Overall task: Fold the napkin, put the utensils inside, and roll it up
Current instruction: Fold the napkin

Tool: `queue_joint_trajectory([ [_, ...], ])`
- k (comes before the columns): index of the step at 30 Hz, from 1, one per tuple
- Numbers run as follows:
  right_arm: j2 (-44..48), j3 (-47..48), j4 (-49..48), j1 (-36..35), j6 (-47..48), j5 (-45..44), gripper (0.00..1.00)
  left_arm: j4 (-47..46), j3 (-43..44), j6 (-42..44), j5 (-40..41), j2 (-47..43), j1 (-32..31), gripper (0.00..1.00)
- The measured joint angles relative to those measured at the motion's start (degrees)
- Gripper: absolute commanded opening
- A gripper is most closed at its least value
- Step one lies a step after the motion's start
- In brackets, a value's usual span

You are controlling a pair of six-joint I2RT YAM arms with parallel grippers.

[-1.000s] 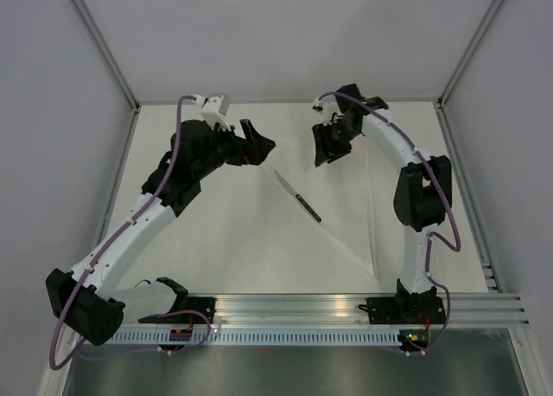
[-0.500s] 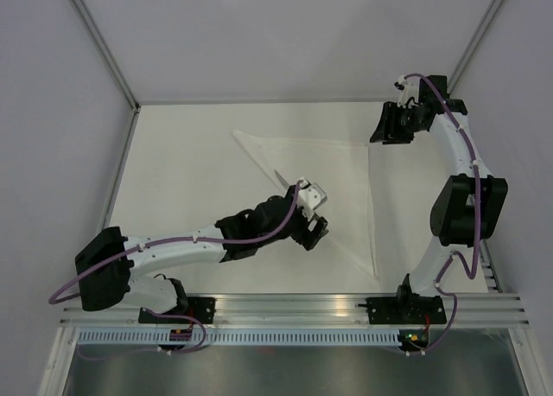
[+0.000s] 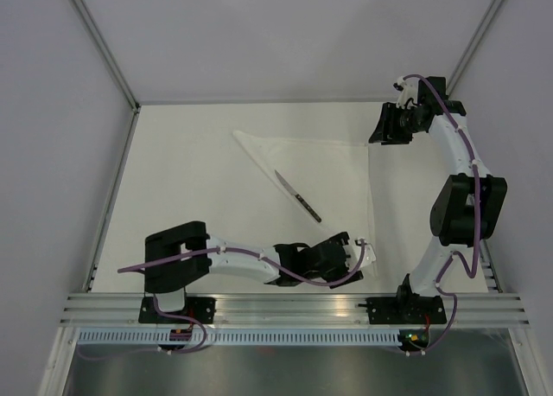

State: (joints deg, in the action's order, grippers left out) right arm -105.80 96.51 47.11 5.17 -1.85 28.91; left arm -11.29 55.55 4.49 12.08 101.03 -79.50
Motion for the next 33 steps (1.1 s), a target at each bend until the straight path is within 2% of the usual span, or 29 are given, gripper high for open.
queue_joint_trajectory([
  [6, 0.0, -0.02, -0.02, 0.0, -0.13, 0.04, 0.54, -1.7, 5.35, 4.42, 0.09, 5.97, -2.71, 0.75],
  [22, 0.0, -0.59, -0.81, 0.0, -0.13, -0.02, 0.53, -9.81, 8.94, 13.31, 2.67, 14.73, -4.26, 0.67],
  [31, 0.0, -0.59, -1.09, 0.0, -0.13, -0.07, 0.52, -14.51, 9.77, 17.42, 3.85, 17.81, -5.95, 0.56],
  [33, 0.0, -0.59, -1.14, 0.0, -0.13, -0.09, 0.52, -15.32, 9.77, 18.08, 4.35, 18.36, -6.45, 0.52],
])
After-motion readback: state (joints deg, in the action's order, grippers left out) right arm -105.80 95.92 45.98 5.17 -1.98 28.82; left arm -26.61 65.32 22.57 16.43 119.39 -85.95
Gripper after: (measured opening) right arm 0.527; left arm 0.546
